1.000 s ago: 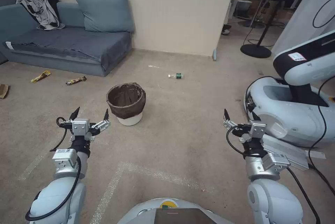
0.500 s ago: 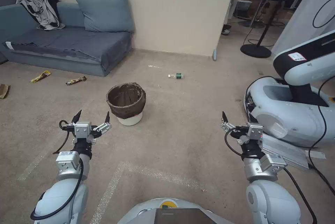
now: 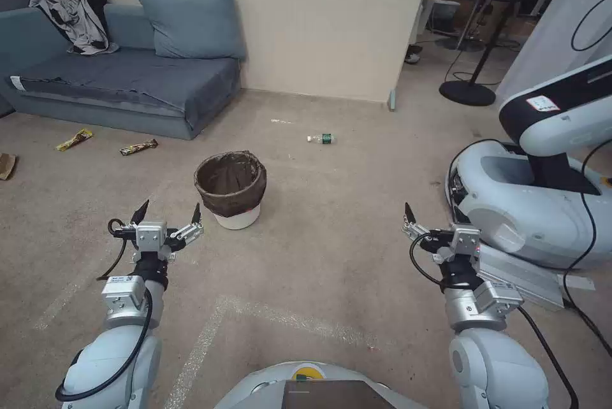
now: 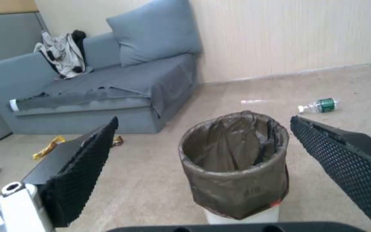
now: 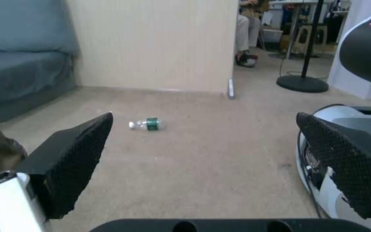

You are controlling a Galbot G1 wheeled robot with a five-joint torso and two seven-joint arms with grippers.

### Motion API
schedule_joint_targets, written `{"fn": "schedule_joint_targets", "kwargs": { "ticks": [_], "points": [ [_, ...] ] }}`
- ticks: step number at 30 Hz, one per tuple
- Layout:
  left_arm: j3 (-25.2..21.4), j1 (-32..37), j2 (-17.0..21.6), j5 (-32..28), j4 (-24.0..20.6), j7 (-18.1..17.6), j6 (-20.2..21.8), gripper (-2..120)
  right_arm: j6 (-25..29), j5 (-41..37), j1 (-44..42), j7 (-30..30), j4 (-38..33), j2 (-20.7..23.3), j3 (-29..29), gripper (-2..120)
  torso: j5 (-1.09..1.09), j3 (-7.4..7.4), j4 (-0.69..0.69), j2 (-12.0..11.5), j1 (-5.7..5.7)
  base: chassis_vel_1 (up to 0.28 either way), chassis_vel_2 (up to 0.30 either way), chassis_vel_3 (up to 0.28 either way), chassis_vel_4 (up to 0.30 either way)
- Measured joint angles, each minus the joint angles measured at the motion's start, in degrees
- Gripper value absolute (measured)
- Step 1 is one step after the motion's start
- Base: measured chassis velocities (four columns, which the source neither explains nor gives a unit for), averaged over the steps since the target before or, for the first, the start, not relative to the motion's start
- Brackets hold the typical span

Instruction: Pick up the trash bin, then pick up the garbage from the floor and place it into the trash bin.

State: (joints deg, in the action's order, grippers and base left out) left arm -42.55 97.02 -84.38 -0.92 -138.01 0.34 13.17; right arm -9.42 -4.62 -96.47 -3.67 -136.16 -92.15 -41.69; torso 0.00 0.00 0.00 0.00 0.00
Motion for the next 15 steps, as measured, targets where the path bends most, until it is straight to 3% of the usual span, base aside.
{"fn": "schedule_joint_targets", "kwargs": {
  "ticks": [15],
  "points": [
    [-0.08,-0.12,0.06,0.14,0.0,0.28,0.43,100,0.06,-0.01,0.03,-1.54,0.15,0.01,-0.15,100,0.0,-0.01,0.0,0.0,0.0,0.0,0.0,0.0,0.0]
  ]
}}
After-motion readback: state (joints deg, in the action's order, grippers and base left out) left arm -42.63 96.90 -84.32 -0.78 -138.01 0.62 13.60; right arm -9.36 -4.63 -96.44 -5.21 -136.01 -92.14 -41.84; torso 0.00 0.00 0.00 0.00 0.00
